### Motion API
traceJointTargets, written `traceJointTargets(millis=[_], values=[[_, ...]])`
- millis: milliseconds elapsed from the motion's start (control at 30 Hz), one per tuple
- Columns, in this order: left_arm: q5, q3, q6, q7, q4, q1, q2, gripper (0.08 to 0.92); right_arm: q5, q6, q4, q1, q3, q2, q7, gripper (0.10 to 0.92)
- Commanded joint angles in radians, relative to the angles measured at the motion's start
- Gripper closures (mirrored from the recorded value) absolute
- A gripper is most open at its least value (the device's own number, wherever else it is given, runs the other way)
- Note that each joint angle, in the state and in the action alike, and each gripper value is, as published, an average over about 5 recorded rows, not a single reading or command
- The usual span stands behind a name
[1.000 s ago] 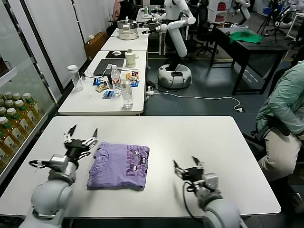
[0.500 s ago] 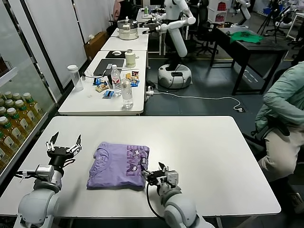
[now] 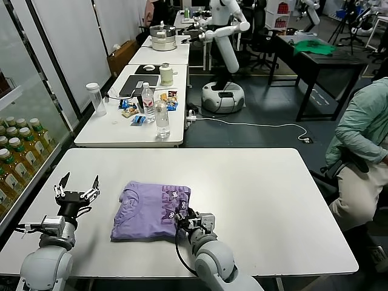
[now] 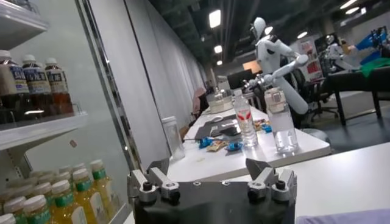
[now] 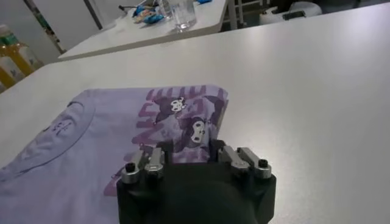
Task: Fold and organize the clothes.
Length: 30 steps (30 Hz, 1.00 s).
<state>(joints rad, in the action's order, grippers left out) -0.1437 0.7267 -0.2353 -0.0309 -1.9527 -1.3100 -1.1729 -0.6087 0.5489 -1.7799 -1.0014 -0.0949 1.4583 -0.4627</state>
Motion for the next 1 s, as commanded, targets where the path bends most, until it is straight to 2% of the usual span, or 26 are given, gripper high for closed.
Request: traceJointTargets(millis=[33, 300, 400, 600, 800, 900, 1000], values=[[0.005, 0.001, 0.013, 0.001, 0.01, -0.005, -0.003, 0.177, -0.007, -0.011, 0.013, 0.012, -0.005, 0.009, -0.004, 0.638], [0.006, 0.0, 0.024, -0.001, 0.022, -0.005, 0.004, 0.177, 0.07, 0.017, -0.131, -0.021, 0.064, -0.144, 0.07, 0.87], [0.009, -0.005, 0.034, 0.0, 0.029, -0.002, 0.003, 0.177, 0.055, 0.028, -0.19, -0.038, 0.109, -0.219, 0.101, 0.912], [0.017, -0.021, 0.045, 0.002, 0.033, 0.002, -0.006, 0.177, 0.016, 0.03, -0.209, -0.055, 0.214, -0.297, 0.164, 0.913], [0.028, -0.025, 0.075, 0.01, 0.034, -0.001, -0.01, 0.177, 0.057, 0.031, -0.228, -0.086, 0.222, -0.325, 0.249, 0.91], [0.032, -0.022, 0.112, 0.019, 0.036, -0.003, -0.008, 0.177, 0.108, 0.03, -0.262, -0.109, 0.233, -0.333, 0.251, 0.868], [0.038, -0.021, 0.153, 0.03, 0.039, -0.003, -0.007, 0.177, 0.149, 0.027, -0.288, -0.119, 0.269, -0.339, 0.26, 0.788]])
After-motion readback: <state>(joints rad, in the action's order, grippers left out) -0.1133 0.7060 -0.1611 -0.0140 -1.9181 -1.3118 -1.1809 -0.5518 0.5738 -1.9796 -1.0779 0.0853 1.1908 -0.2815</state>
